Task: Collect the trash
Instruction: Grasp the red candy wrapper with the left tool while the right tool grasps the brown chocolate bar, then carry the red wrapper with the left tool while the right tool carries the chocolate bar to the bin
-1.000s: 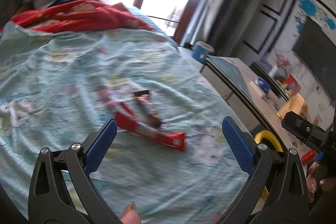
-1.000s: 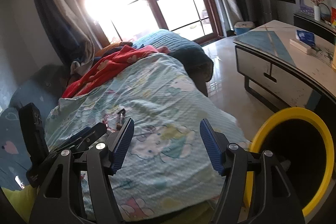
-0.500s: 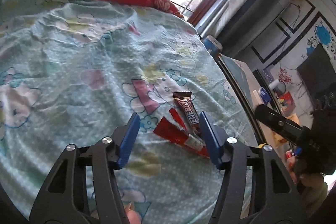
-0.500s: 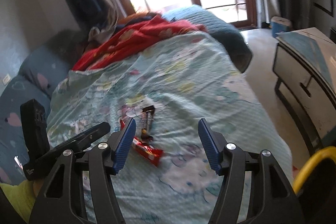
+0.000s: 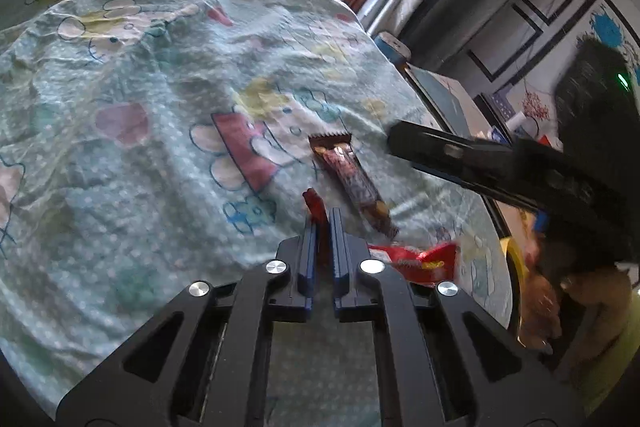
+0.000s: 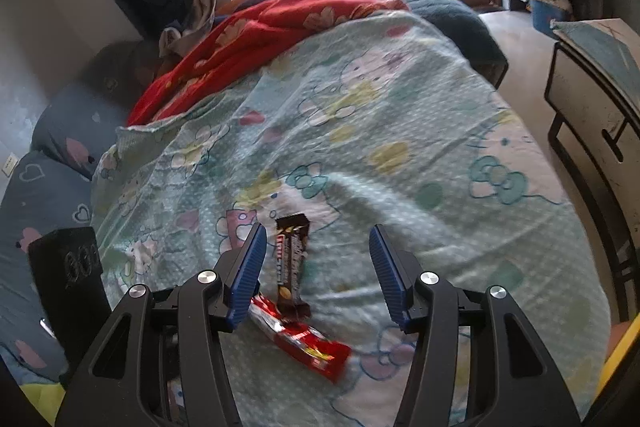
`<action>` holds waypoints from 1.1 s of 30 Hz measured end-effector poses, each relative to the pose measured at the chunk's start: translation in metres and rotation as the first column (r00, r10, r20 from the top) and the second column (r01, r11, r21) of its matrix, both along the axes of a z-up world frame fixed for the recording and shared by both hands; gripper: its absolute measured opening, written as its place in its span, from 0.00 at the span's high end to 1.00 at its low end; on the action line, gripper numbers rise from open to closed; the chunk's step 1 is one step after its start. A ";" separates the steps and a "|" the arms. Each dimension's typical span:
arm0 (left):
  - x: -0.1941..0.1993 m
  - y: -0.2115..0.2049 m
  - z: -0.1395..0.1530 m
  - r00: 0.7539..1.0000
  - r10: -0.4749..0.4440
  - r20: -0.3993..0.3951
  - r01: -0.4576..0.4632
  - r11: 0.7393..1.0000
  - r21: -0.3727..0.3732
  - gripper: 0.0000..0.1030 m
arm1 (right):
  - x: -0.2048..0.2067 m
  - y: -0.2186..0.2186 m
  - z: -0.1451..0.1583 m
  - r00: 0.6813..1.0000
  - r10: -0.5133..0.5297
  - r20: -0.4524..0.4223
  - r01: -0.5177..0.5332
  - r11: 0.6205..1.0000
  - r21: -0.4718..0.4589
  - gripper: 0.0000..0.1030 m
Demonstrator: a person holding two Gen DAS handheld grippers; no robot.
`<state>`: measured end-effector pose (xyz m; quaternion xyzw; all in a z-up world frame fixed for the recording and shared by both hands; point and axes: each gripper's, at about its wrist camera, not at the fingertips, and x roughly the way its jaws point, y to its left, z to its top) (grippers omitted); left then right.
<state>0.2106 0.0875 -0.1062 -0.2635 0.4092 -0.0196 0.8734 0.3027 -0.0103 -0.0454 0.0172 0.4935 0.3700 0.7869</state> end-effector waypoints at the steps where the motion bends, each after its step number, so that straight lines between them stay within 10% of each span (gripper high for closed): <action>1: -0.003 -0.002 0.000 1.000 -0.010 0.002 0.010 1.000 0.004 0.97 | 0.001 0.005 -0.003 1.000 0.014 -0.011 -0.014 1.000 -0.007 0.50; 9: -0.017 -0.007 0.002 0.998 -0.053 0.015 0.053 0.999 -0.007 0.99 | 0.003 0.031 -0.028 0.992 0.055 -0.110 -0.057 0.998 -0.019 0.54; 13: -0.023 -0.012 0.006 0.997 -0.065 0.030 0.065 0.998 -0.003 0.99 | -0.002 0.029 -0.035 0.993 0.060 -0.105 -0.063 0.998 -0.027 0.81; 33: -0.017 -0.098 0.054 0.963 -0.226 0.146 0.214 0.973 0.089 0.99 | -0.034 -0.127 0.012 0.982 -0.183 0.049 0.176 0.977 0.121 0.83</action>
